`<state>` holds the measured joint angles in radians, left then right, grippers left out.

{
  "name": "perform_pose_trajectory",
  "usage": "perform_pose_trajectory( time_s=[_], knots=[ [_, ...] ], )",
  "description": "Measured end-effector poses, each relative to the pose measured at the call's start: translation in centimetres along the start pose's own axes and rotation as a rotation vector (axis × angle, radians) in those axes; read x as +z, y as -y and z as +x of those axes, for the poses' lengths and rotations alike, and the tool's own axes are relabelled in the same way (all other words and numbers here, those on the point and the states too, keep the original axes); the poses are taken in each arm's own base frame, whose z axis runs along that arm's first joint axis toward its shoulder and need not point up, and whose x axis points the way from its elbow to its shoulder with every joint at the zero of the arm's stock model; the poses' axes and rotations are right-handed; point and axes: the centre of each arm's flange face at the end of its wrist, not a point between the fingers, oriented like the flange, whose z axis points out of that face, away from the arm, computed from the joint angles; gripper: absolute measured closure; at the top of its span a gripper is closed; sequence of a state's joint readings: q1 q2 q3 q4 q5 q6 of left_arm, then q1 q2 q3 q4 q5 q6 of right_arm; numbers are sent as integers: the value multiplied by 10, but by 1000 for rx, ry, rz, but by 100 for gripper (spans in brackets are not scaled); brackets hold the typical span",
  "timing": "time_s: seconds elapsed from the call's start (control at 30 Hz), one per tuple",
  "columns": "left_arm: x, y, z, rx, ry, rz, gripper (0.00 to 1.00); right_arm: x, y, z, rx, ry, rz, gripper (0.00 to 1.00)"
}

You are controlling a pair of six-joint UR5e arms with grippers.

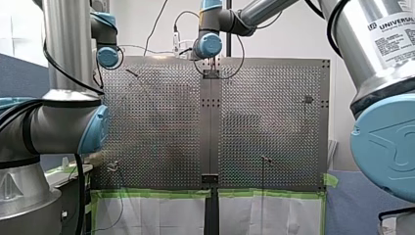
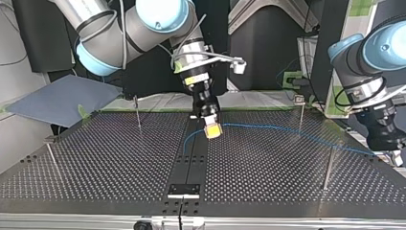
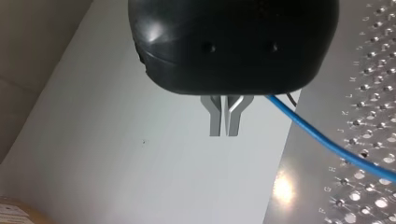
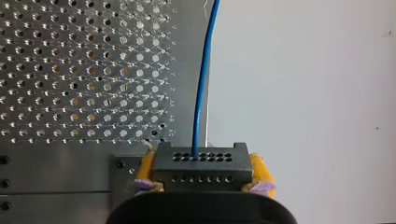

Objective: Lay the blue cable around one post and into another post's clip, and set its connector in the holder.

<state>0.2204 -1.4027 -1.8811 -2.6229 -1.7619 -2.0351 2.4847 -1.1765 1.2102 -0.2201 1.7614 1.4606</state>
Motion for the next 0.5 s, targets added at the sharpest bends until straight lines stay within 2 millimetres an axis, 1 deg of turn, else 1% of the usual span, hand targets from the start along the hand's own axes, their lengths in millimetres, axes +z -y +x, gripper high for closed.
perform_pose_trajectory(
  time_s=[0.1,0.37,0.5],
  knots=[
    [2,-1,4,1,-7,2,91,4,-3,2,4,-7,-6,100],
    [8,-9,30,9,-53,-6,91,13,-13,17,10,-26,-20,100],
    [12,-9,34,7,-58,-6,91,17,-19,22,9,-30,-25,100]
  ],
)
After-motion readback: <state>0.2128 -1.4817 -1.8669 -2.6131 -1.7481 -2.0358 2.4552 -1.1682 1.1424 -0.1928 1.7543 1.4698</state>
